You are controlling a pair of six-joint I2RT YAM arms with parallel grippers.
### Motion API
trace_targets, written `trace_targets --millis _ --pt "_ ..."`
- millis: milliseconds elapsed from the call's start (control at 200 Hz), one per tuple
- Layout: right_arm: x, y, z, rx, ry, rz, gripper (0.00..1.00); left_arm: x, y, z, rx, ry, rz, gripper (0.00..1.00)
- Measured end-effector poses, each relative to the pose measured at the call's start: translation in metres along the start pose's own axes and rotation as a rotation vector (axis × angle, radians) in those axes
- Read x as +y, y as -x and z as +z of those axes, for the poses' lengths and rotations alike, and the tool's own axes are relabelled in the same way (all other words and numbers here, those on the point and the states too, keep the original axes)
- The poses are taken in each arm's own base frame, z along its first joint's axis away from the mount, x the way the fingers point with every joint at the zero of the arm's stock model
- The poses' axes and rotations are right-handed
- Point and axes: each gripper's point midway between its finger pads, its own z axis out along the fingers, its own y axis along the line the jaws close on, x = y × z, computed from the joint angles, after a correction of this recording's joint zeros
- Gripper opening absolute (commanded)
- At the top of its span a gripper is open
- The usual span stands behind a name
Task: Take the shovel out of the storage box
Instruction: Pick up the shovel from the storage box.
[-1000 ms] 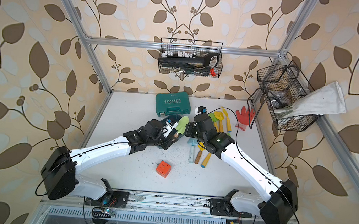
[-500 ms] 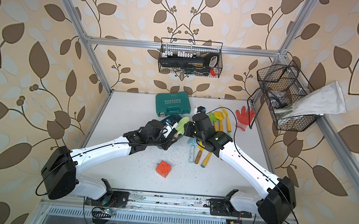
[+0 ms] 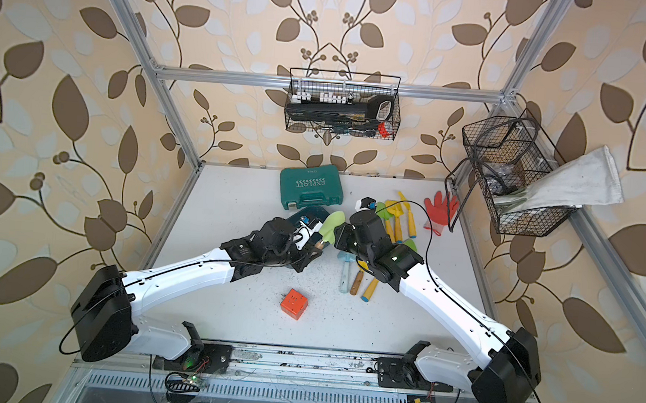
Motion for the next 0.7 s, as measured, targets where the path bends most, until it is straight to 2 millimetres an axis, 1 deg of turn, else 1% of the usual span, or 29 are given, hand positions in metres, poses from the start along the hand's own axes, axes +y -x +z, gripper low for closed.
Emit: trace_targets --millis 100,215,310,420,510,530,595,700 --pt "-0.003 -0.003 -0.002 0.001 0.000 0.008 0.35 -0.001 0.003 -0.002 -0.013 -0.003 0.007 0.18" --pt "-0.001 -0.002 -0.003 -0.006 0.009 0.011 0.35 -0.003 0.003 -0.002 -0.012 -0.012 0.008 0.18" --pt "0.000 -0.002 0.001 -0.001 0.011 0.008 0.33 -0.004 0.003 -0.002 -0.011 -0.021 0.008 0.18" --pt "0.002 -0.004 0.010 0.016 0.005 -0.006 0.18 -0.005 0.003 -0.001 -0.010 -0.028 0.008 0.18" --pt "0.007 -0.005 0.015 0.023 0.018 0.001 0.03 -0.005 0.001 -0.001 -0.003 -0.026 0.006 0.19" --pt "0.009 -0.005 0.015 0.023 0.026 -0.002 0.00 -0.004 0.001 -0.001 -0.001 -0.025 0.004 0.20" --pt "0.017 -0.002 0.014 0.016 0.053 0.005 0.00 -0.003 0.000 0.001 -0.001 -0.021 -0.003 0.27" --pt "0.015 -0.002 0.014 0.012 0.042 -0.016 0.00 -0.004 0.001 0.002 -0.001 -0.024 0.000 0.46"
